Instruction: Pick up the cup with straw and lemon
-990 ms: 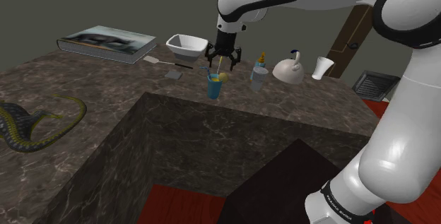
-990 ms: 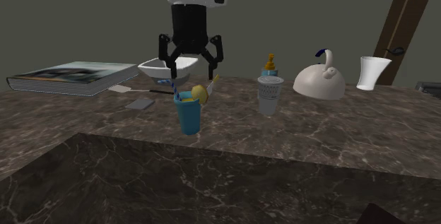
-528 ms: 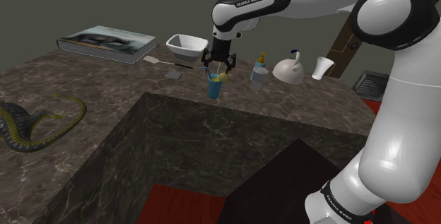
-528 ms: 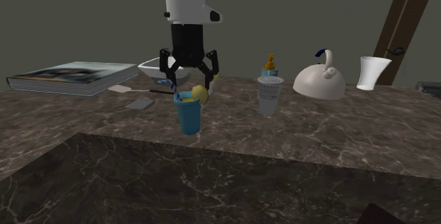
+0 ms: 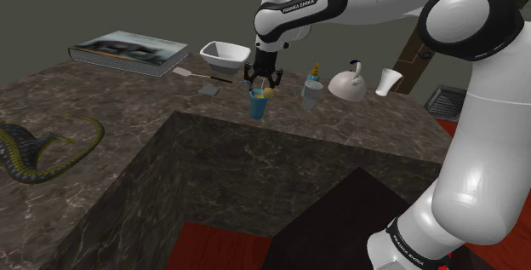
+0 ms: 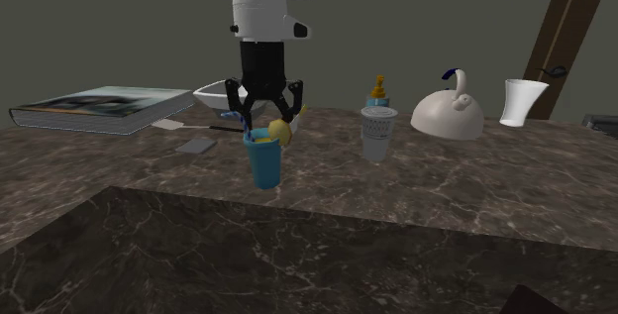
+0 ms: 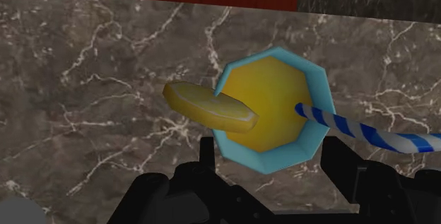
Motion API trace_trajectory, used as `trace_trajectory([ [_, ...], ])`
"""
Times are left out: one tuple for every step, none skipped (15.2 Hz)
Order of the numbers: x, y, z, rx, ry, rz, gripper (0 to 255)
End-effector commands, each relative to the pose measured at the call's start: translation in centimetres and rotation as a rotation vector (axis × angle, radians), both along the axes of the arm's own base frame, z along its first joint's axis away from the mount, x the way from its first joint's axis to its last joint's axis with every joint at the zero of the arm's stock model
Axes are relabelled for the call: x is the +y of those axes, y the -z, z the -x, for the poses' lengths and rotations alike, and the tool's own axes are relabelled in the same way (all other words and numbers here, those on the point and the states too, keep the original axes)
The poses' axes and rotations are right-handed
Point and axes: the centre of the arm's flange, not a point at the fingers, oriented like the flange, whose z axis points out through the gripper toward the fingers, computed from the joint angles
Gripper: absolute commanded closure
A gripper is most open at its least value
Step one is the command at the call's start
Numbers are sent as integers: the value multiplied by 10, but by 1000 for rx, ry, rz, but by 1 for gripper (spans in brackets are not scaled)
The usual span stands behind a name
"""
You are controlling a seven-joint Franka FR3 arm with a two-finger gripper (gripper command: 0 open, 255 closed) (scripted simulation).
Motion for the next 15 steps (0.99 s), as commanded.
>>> trace_trajectory([
  [0, 1, 0, 1, -1, 0, 255],
  [0, 1, 0, 1, -1, 0, 255],
  [0, 1, 0, 1, 0, 0, 255],
  [0, 1, 0, 1, -1, 0, 255],
  [0, 1, 0, 1, -1, 0, 255],
  [0, 1, 1, 1, -1, 0, 255],
  [0, -4, 1, 1, -1, 0, 255],
  [0, -9, 1, 1, -1, 0, 255],
  [0, -15, 1, 1, -1, 0, 255],
  [0, -20, 1, 1, -1, 0, 255],
  [0, -25, 1, 1, -1, 0, 255],
  [0, -31, 1, 1, -1, 0, 255],
  [0, -36, 1, 1, -1, 0, 255],
  [0, -41, 1, 1, -1, 0, 255],
  [0, -46, 1, 1, -1, 0, 255],
])
